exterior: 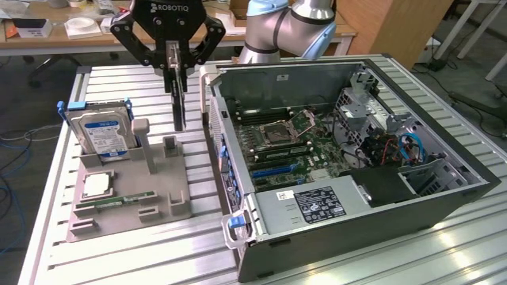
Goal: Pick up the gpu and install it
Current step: 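Pick up the gpu and move the gpu toward the slot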
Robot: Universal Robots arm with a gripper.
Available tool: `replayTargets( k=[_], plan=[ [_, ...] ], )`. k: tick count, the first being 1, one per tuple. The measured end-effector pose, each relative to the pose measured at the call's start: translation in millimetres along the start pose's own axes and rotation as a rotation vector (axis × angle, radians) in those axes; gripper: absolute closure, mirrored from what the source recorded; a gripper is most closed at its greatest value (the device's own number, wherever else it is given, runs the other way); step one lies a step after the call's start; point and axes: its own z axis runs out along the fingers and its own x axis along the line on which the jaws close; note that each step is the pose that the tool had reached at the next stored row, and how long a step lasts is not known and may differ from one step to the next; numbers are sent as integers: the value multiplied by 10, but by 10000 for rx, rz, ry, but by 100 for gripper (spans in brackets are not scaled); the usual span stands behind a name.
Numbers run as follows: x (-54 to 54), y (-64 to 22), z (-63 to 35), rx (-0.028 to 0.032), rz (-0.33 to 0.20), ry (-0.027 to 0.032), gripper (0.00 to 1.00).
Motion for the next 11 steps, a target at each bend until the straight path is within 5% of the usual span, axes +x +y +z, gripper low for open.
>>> replayTargets(
  k=[3,6,11],
  plan=[
    [2,1,-1,1,4,-24,74],
    [11,0,1,2,8,-162,74],
    [10,0,1,2,7,-171,74]
  ],
)
